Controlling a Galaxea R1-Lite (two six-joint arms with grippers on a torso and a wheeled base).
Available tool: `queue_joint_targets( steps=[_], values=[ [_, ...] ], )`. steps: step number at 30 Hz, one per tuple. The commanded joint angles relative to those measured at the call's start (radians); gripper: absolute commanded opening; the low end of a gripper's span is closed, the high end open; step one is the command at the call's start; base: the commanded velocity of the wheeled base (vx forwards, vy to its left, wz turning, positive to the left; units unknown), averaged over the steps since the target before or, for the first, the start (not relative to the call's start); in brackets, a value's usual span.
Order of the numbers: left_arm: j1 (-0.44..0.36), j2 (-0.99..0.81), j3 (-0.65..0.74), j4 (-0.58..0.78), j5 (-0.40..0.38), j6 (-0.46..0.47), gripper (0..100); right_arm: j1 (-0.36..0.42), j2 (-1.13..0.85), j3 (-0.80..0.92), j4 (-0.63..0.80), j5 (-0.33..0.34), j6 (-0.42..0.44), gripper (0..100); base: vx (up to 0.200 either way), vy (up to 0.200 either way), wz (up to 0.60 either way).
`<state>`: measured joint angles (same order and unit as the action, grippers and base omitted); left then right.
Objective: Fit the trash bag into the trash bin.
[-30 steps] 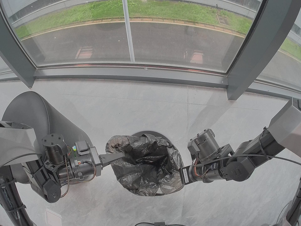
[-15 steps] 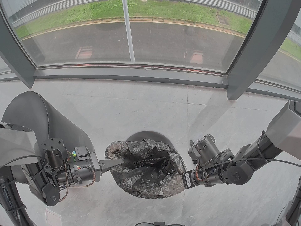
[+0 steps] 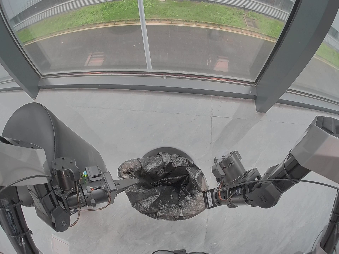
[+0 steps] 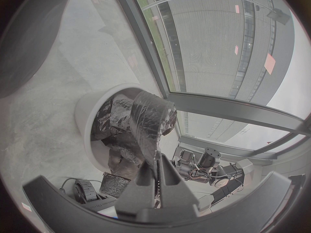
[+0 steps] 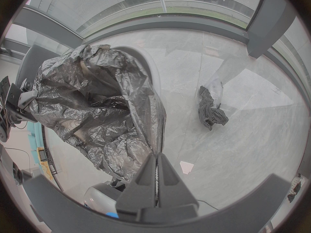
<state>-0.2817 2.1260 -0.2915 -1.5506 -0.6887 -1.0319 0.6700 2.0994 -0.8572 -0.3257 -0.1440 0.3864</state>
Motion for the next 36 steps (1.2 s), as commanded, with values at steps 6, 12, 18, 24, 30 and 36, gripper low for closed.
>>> queue_joint_targets(
  steps=[6, 12, 18, 24, 30, 36],
  values=[
    [0.001, 0.019, -0.003, 0.000, 0.009, 0.004, 0, -0.010, 0.014, 0.000, -0.007, -0.005, 0.000, 100, 0.000, 0.000, 0.00],
    [0.004, 0.017, -0.002, 0.000, 0.009, 0.004, 0, -0.010, 0.002, 0.001, -0.012, -0.006, 0.002, 100, 0.000, 0.000, 0.00],
    [0.004, 0.005, 0.002, 0.000, 0.008, 0.004, 0, -0.017, -0.048, -0.011, -0.150, 0.004, 0.003, 100, 0.000, 0.000, 0.00],
    [0.004, 0.003, 0.000, -0.002, 0.008, 0.004, 0, -0.012, -0.041, -0.149, -0.150, -0.002, -0.058, 100, 0.000, 0.000, 0.00],
    [0.004, 0.003, 0.000, -0.002, 0.008, 0.004, 0, 0.000, 0.079, -0.307, -0.136, -0.006, -0.130, 100, 0.000, 0.000, 0.00],
    [0.004, -0.004, 0.000, -0.002, 0.008, 0.004, 0, 0.034, 0.143, -0.355, -0.134, -0.008, -0.135, 100, 0.000, 0.000, 0.00]
  ],
)
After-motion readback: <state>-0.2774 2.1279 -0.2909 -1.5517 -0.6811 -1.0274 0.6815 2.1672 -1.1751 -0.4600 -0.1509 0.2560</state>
